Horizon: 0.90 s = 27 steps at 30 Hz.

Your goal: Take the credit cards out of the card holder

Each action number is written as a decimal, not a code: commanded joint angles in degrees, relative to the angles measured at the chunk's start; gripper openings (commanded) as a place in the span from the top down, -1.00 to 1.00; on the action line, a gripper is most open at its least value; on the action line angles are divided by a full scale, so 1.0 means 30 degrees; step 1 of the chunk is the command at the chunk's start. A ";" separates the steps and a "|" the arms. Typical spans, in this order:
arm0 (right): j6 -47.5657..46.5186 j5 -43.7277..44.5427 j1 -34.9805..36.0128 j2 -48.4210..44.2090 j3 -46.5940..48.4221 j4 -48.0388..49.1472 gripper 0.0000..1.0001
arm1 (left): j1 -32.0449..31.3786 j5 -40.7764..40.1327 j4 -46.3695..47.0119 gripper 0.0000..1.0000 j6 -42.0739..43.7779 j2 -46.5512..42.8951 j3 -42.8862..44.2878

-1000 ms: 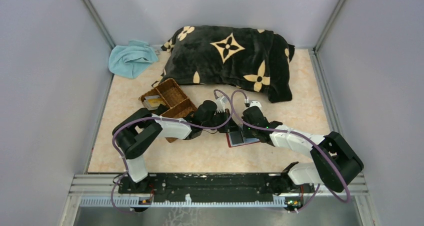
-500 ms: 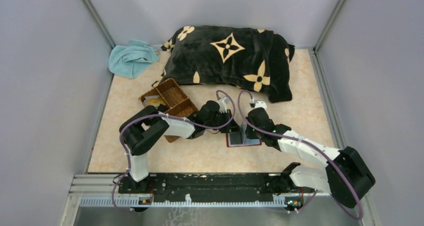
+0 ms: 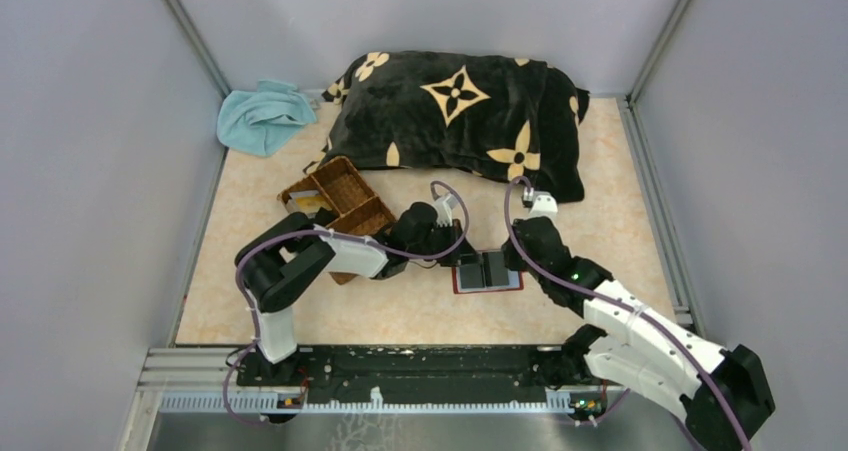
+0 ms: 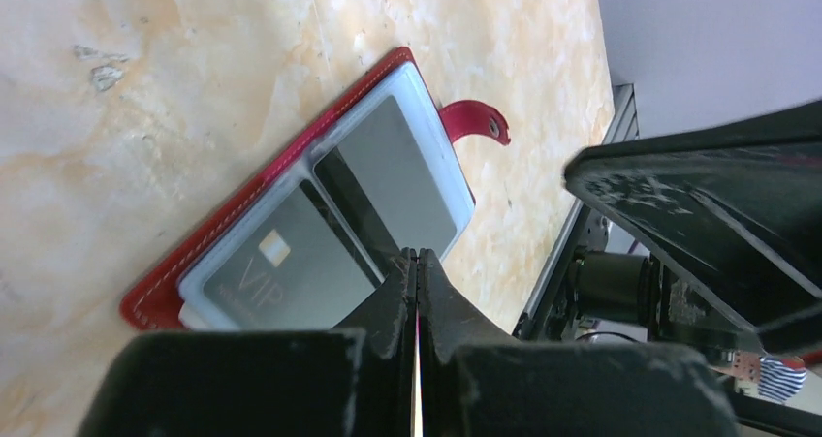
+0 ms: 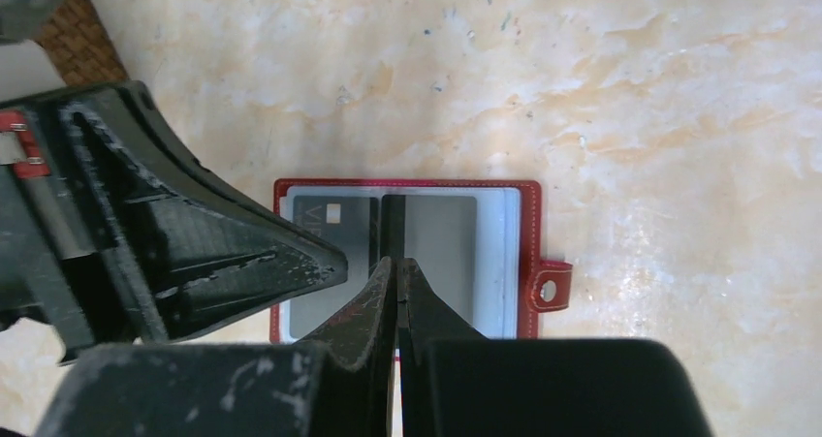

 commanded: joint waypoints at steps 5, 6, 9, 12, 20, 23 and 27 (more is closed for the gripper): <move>-0.0348 -0.4271 0.0099 0.3343 -0.0145 0.3766 1.00 | 0.0205 -0.1165 0.0272 1.00 0.1128 -0.3378 -0.3012; -0.0166 -0.4488 0.0093 0.3669 -0.0225 0.4269 1.00 | 0.0199 -0.1192 0.0453 1.00 0.1057 -0.3601 -0.3462; 0.0151 -0.4344 0.0097 0.4414 -0.0281 0.4812 1.00 | 0.0211 -0.1302 0.0613 1.00 0.0884 -0.4172 -0.4545; 0.0294 -0.3005 0.0049 0.4597 -0.0074 0.3975 1.00 | 0.0149 -0.0956 0.1183 1.00 0.0604 -0.4279 -0.4904; 0.0926 -0.1764 -0.1753 0.3381 -0.0522 0.2194 1.00 | 0.0126 -0.0246 0.2376 0.19 -0.0055 -0.3330 -0.3884; 0.1009 -0.1900 -0.2577 0.2710 -0.1000 0.2046 1.00 | 0.0120 0.0426 0.3696 -0.15 -0.0516 -0.2352 -0.3429; 0.0996 -0.1950 -0.3045 0.2278 -0.1474 0.1761 1.00 | 0.0067 0.0925 0.5343 -0.09 -0.1546 -0.0884 -0.3102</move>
